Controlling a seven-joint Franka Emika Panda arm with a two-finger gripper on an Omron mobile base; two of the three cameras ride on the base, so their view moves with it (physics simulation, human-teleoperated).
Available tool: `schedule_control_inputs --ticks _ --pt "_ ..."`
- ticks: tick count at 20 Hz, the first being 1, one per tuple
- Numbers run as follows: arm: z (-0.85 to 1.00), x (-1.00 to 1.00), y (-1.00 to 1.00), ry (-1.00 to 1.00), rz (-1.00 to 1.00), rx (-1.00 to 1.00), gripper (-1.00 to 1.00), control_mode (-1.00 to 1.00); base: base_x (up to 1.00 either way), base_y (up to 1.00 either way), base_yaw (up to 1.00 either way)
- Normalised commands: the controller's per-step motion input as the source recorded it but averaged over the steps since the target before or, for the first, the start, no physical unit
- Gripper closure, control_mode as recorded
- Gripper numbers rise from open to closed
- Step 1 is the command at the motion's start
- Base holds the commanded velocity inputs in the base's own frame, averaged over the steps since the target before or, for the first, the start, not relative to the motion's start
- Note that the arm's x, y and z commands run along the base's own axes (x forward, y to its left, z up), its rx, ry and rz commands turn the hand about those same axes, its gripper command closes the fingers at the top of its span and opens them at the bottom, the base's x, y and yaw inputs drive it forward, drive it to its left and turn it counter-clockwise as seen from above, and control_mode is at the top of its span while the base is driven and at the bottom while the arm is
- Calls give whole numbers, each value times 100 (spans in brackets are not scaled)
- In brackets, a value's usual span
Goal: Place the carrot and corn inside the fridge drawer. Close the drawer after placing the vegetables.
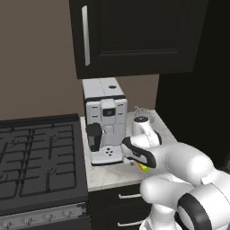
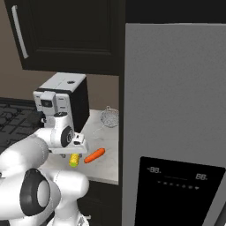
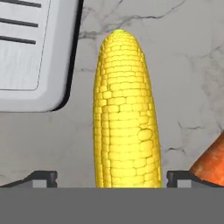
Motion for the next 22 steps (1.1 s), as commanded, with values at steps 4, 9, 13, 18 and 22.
schedule_control_inputs --ticks 4,9,13,18,22 --pt "-43 3 8 1 6 0 -100 -100 0 0 0" --pt "-39 0 -22 0 13 0 -100 -100 0 0 0" --pt "-47 0 -2 5 14 0 100 -100 0 0 0" --pt "54 0 5 5 2 -2 100 -100 0 0 0" --pt "100 -20 0 6 0 -1 100 -100 0 0 0"
